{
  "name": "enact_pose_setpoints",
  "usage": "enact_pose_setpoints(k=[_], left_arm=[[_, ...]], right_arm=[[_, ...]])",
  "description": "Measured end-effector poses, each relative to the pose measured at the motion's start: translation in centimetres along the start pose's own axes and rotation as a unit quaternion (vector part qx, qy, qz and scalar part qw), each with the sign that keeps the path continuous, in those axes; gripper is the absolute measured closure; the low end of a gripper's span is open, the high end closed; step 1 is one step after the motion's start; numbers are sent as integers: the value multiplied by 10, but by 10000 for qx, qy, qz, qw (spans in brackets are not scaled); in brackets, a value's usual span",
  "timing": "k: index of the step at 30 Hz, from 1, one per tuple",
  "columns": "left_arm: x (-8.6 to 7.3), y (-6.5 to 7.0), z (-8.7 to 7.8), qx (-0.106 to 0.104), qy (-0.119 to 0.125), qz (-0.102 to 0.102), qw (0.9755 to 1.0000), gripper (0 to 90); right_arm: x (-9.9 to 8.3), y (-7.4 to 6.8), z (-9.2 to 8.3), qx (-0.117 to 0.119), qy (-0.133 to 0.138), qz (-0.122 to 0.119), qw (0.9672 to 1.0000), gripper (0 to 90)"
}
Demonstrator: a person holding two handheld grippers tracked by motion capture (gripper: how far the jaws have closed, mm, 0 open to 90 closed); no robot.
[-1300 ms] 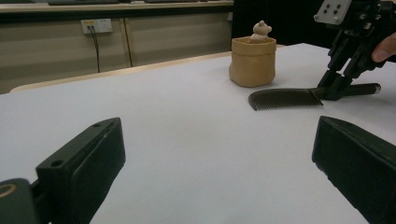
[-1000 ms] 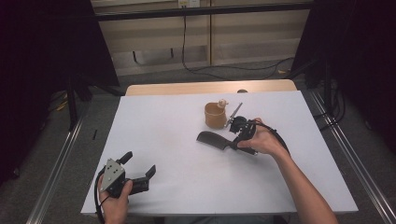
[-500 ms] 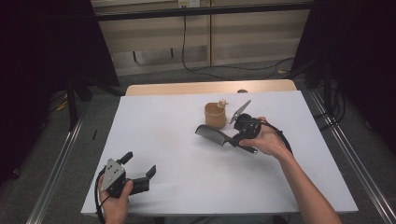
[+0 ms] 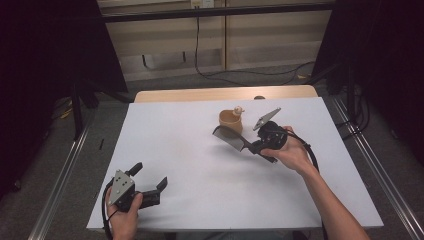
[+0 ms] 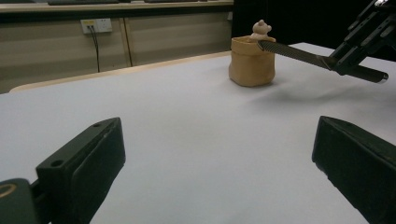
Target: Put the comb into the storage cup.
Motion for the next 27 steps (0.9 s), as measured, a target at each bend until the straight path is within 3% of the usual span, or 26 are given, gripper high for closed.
enact_pose_setpoints(k=[10,14,18,27], left_arm=[[1,0,-1,-10,39,-5,10000,27],[1,-1,-1,-15,29,12,10000,27],[1,0,-1,-8,40,-15,10000,27],[1,0,-2,-4,52,-7,10000,27]], right_arm=[[-3,5,-1,-119,436,240,9987,735],[-2,6,-6,-130,780,371,9962,735],[-3,7,-6,-213,918,420,9947,735],[-2,10,-5,-117,1510,744,9857,735]])
Point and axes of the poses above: each handheld gripper's, and its own axes: z roughly forward along the jaws, x roughly out of its top, y roughly to its right, the point moved 2 cm from there along z, roughly forward along the jaws, and after that the axes turned 3 degrees about -x, right-handed, at the moved point
